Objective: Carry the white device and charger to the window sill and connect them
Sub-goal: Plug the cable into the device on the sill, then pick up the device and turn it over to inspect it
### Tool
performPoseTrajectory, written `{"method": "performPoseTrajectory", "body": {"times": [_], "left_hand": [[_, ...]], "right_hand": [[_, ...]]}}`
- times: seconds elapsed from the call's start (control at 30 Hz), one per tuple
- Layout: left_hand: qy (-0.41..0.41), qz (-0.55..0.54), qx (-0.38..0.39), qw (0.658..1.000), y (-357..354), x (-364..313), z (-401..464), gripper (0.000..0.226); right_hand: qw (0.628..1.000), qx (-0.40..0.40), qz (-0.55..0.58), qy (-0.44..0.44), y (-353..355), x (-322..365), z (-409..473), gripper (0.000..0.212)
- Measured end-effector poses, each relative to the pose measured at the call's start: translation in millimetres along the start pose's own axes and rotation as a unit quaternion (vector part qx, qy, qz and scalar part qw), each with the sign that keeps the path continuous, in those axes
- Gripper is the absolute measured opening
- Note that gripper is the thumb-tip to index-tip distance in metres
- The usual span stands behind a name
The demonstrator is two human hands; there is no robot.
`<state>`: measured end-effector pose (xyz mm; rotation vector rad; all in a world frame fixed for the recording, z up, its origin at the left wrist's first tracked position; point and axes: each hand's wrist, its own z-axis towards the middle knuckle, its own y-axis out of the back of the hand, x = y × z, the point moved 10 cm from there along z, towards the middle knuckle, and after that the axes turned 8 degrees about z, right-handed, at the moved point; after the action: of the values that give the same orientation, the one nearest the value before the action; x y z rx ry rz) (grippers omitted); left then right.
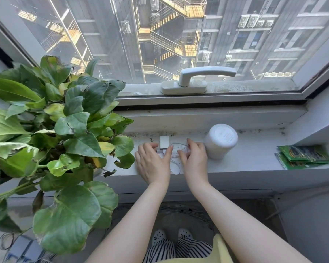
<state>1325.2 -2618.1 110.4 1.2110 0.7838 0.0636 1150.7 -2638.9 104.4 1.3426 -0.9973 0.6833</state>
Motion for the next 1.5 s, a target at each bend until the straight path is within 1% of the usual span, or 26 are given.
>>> {"method": "performPoseTrajectory", "body": {"times": [0.17,0.23,0.27,0.33,0.4,0.43,0.5,0.57,0.67,0.73,0.83,0.97,1.03,1.23,1.4,1.5], "left_hand": [[0.002,0.006,0.013,1.0,3.3,1.4,0.1,0.049],[0.0,-0.017,0.009,1.0,8.6,-2.2,-1.6,0.047],[-0.006,-0.05,0.01,0.999,11.7,-7.2,-2.8,0.045],[-0.044,-0.145,0.029,0.988,17.7,-28.1,-5.7,0.041],[-0.11,-0.226,0.079,0.965,21.6,-60.3,-9.8,0.042],[-0.148,-0.249,0.116,0.95,21.4,-78.2,-13.2,0.046],[-0.215,-0.262,0.197,0.92,14.3,-108.9,-22.3,0.055],[-0.238,-0.269,0.271,0.893,1.4,-126.7,-29.2,0.059],[-0.203,-0.287,0.35,0.868,-19.6,-138.9,-33.3,0.058],[-0.172,-0.299,0.382,0.857,-33.1,-144.0,-35.5,0.058],[-0.142,-0.319,0.404,0.846,-48.0,-147.4,-38.2,0.064],[-0.137,-0.34,0.434,0.823,-59.4,-144.7,-43.5,0.073],[-0.14,-0.345,0.436,0.819,-61.7,-143.4,-44.4,0.073],[-0.14,-0.352,0.409,0.83,-57.2,-143.0,-42.3,0.068],[-0.146,-0.364,0.374,0.84,-45.9,-145.0,-38.7,0.06],[-0.122,-0.39,0.365,0.837,-34.5,-145.1,-35.1,0.06]], "right_hand": [[0.998,0.034,-0.016,0.059,6.8,21.1,-19.6,0.055],[0.994,0.051,0.003,0.093,16.3,38.3,-32.4,0.054],[0.992,0.052,0.02,0.113,26.0,48.5,-37.7,0.052],[0.986,0.028,0.049,0.157,58.3,69.6,-42.3,0.046],[0.98,-0.022,0.077,0.185,102.6,79.1,-37.6,0.04],[0.977,-0.047,0.084,0.188,124.6,76.7,-31.6,0.038],[0.979,-0.075,0.077,0.172,159.4,61.5,-14.6,0.042],[0.988,-0.051,0.073,0.129,175.3,37.0,7.3,0.049],[0.994,0.053,0.091,0.042,162.8,-0.3,33.2,0.059],[0.987,0.097,0.128,0.01,148.6,-17.4,42.9,0.059],[0.974,0.138,0.179,-0.011,127.2,-30.1,49.2,0.061],[0.96,0.163,0.226,-0.015,113.2,-30.9,47.8,0.051],[0.957,0.164,0.237,-0.018,112.7,-32.4,48.0,0.048],[0.956,0.167,0.24,-0.018,112.5,-31.8,48.4,0.043],[0.955,0.182,0.234,0.003,115.4,-15.4,44.4,0.047],[0.953,0.212,0.218,0.018,116.7,-1.2,38.4,0.052]]}}
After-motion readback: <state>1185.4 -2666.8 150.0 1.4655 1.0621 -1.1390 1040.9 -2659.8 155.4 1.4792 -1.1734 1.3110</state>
